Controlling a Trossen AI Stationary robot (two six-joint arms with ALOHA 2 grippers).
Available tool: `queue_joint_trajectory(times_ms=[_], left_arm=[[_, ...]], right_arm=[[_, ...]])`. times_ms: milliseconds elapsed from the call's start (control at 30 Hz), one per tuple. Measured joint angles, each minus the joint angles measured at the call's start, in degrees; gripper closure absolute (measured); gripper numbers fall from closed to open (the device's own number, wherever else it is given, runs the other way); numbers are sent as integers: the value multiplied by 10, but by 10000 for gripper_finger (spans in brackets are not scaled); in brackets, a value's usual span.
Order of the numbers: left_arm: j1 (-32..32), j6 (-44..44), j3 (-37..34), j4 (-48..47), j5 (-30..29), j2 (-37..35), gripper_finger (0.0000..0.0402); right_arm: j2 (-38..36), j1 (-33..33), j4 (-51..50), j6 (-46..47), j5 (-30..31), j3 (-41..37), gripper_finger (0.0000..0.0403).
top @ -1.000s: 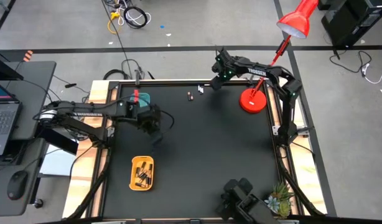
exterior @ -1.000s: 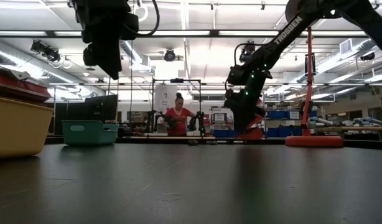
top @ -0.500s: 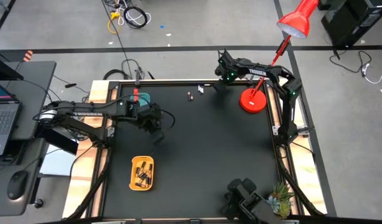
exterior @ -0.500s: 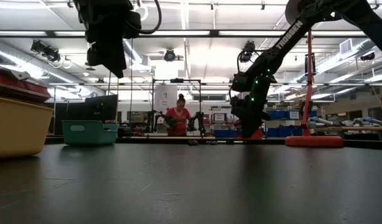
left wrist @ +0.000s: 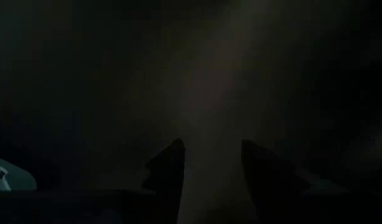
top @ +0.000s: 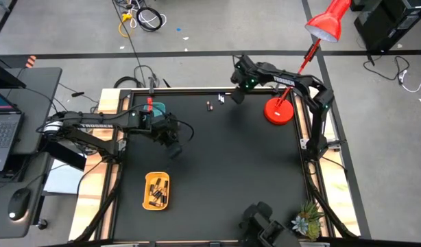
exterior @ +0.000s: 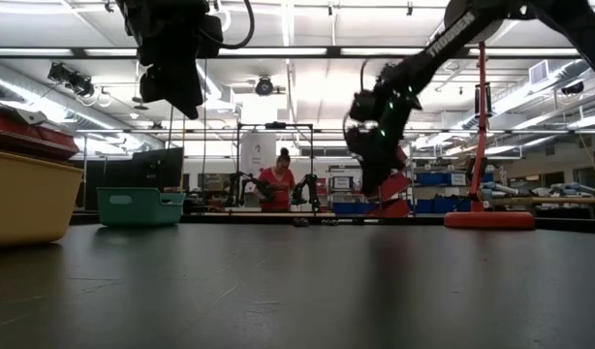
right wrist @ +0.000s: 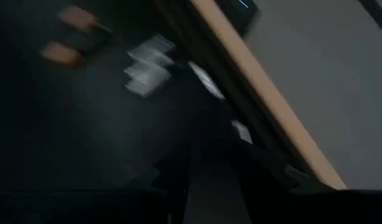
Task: Sort batteries
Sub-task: Put the white battery into the blue bin
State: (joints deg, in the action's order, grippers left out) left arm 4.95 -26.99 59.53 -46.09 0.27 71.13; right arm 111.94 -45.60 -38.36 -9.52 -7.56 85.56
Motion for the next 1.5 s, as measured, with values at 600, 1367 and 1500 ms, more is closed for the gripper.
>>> queue_joint_trajectory(times_ms=[600, 1367, 1500], left_arm=[[0, -16, 0, -1, 0, 0, 234], [28, 27, 0, 18, 35, 0, 234], [37, 49, 0, 13, 56, 0, 234]], right_arm=[[-278, -62, 34, 55, -381, -83, 337], [-460, 325, 437, 407, 4, -376, 393], [-403, 378, 567, 447, 53, -378, 393]])
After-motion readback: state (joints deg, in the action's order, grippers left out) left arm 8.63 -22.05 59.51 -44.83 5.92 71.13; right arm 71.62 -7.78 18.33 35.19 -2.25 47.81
